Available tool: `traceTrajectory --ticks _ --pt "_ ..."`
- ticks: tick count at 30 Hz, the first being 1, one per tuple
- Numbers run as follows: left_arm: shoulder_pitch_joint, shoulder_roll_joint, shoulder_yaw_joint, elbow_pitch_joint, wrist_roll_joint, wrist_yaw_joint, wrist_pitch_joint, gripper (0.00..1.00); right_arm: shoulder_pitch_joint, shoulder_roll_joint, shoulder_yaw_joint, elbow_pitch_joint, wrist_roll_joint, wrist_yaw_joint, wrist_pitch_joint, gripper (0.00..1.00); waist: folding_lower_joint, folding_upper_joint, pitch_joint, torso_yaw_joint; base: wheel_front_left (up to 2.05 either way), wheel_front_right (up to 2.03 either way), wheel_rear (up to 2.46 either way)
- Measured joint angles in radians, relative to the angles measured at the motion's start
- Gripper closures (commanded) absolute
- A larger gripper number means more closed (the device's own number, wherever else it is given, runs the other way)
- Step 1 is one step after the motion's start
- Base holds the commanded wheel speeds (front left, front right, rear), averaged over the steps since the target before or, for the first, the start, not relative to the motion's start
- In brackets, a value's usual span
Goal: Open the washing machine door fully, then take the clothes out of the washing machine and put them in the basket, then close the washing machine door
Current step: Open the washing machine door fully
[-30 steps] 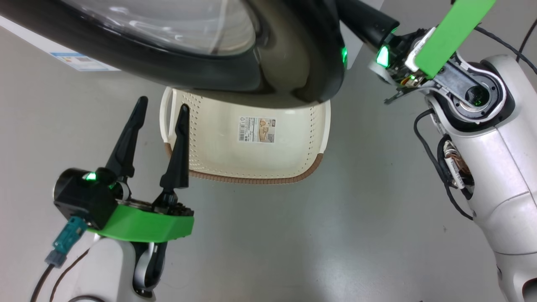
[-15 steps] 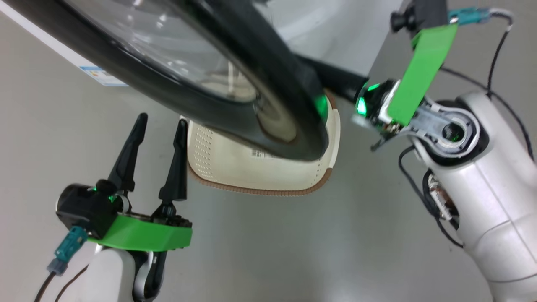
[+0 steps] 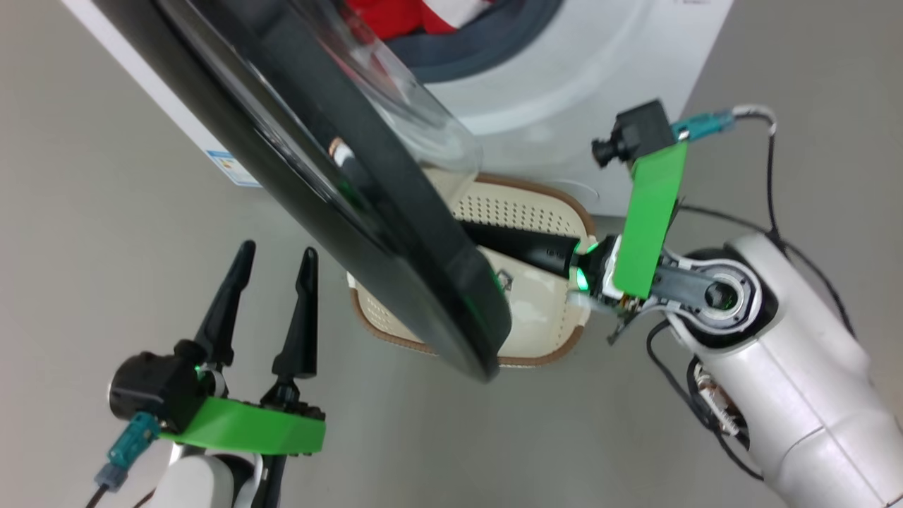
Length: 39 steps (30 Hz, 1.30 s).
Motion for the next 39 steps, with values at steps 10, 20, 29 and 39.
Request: traceTrajectory --ticks 10,20,29,39 --pt "0.038 0.000 -0.029 0.008 -0.005 0.020 0.000 0.00 0.059 0.027 0.055 0.034 0.002 0.000 0.032 1.00 0.0000 0.0000 -0.072 0.066 0.00 0.00 0.00" --pt "0.057 0.001 -0.056 0.032 -0.006 0.038 0.000 0.00 0.096 0.046 0.081 0.064 -0.009 0.000 0.019 1.00 0.0000 0.0000 -0.120 0.166 0.00 0.00 0.00" --pt "0.081 0.001 -0.063 0.047 -0.020 0.053 0.000 0.00 0.118 0.057 0.092 0.098 -0.009 0.000 0.000 1.00 0.0000 0.0000 -0.168 0.247 0.00 0.00 0.00" --pt "0.097 0.002 -0.049 0.046 -0.020 0.053 0.000 0.00 0.117 0.063 0.118 0.114 -0.007 0.000 -0.007 1.00 0.0000 0.0000 -0.205 0.295 0.00 0.00 0.00"
